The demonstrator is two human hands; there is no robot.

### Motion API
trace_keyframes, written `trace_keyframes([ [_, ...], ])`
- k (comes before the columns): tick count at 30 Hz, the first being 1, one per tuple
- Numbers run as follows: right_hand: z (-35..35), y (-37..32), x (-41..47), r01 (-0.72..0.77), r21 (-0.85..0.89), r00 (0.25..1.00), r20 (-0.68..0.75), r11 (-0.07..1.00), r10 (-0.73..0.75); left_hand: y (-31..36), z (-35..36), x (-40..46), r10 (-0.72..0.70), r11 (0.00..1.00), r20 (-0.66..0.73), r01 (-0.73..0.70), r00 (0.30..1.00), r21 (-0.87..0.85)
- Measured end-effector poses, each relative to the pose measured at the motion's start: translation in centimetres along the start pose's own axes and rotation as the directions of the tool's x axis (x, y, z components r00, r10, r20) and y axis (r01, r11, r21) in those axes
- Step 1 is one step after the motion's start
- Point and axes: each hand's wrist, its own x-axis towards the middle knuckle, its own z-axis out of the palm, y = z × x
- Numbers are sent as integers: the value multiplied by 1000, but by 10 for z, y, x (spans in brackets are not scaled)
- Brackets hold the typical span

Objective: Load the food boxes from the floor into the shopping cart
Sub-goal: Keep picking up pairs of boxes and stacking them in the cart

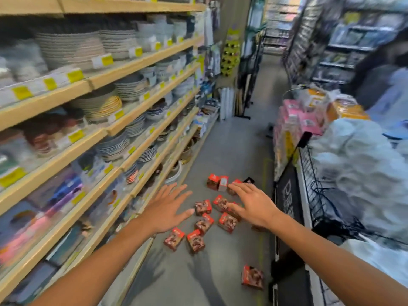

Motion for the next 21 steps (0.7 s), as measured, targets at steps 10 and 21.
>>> trace_keyframes([
  [10,-1,32,49,-237,66,971,-7,969,238,-45,-15,121,202,979,79,-201,976,-15],
  [21,49,133,115,-370,168,928,104,914,357,-43,35,273,248,968,179,-248,952,-26],
])
